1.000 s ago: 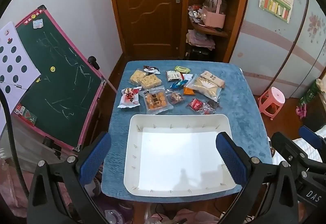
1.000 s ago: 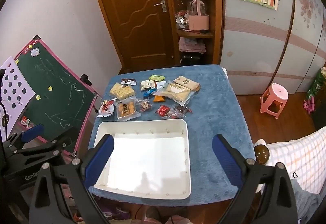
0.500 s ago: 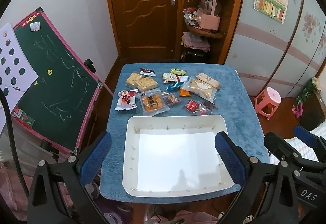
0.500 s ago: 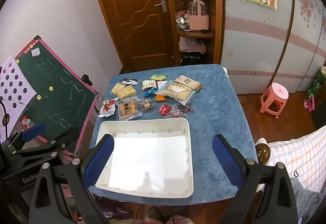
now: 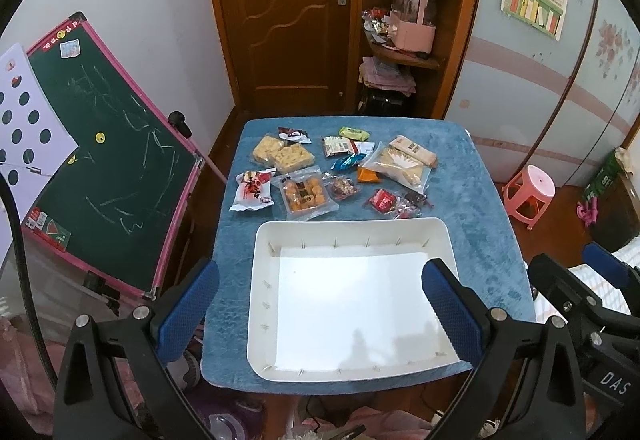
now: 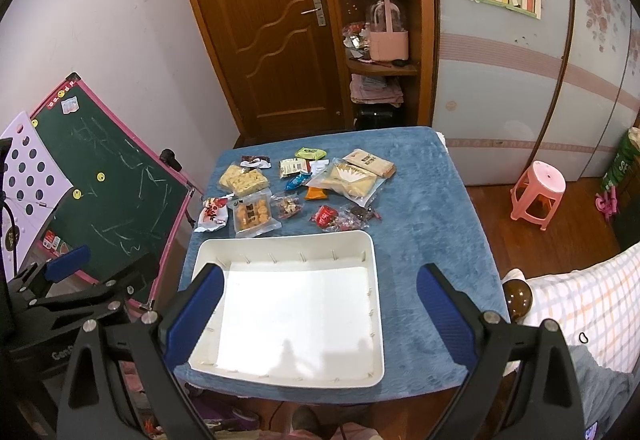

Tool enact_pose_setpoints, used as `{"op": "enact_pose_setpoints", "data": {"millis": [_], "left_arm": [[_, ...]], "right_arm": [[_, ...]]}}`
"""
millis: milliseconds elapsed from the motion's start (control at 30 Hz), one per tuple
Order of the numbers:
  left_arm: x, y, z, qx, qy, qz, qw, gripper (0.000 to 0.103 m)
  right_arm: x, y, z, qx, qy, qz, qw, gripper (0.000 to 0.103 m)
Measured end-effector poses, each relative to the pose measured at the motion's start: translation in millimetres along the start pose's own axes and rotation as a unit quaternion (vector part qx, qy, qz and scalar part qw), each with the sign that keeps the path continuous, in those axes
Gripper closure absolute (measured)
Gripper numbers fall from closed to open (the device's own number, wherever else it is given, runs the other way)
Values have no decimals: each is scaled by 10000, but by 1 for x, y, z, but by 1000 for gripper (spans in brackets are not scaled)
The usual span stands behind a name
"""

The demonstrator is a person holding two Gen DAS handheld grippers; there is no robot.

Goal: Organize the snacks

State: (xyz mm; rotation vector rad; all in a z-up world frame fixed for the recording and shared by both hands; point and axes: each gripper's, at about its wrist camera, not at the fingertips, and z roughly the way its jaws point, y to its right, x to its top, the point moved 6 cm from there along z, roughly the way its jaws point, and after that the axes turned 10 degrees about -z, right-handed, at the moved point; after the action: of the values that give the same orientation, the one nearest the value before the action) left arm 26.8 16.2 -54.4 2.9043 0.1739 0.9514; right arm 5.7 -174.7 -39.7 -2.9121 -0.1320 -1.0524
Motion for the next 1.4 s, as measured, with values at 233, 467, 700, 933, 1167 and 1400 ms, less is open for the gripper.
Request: {"op": "enact_pose_setpoints", "data": {"millis": [233,467,700,933,1167,1400], "left_arm": [[3,-3,1,-25,24,40,10000,3],[5,-12,-4,-110,74,150,9998,3],[7,-21,-6,-242,77,235,9994,3],[11,-35,-4,-432,77,260,9987,2],[31,-64,4,-402,353,-51,9986,2],[60,-78,37,-313,227,-113,9992,2]], "right_arm": [[-3,-7,-11,-29,36,75,10000,6],[-5,-9,-16,-70,89,205,9997,6],[-9,-21,-20,-177,123,300,9993,6],[-14,-32,-24,-325,155,380,9986,6],[-16,-30,-20,-457,91,491,9977,6],[0,-15,8,-326,-64,471,9983,6]]}}
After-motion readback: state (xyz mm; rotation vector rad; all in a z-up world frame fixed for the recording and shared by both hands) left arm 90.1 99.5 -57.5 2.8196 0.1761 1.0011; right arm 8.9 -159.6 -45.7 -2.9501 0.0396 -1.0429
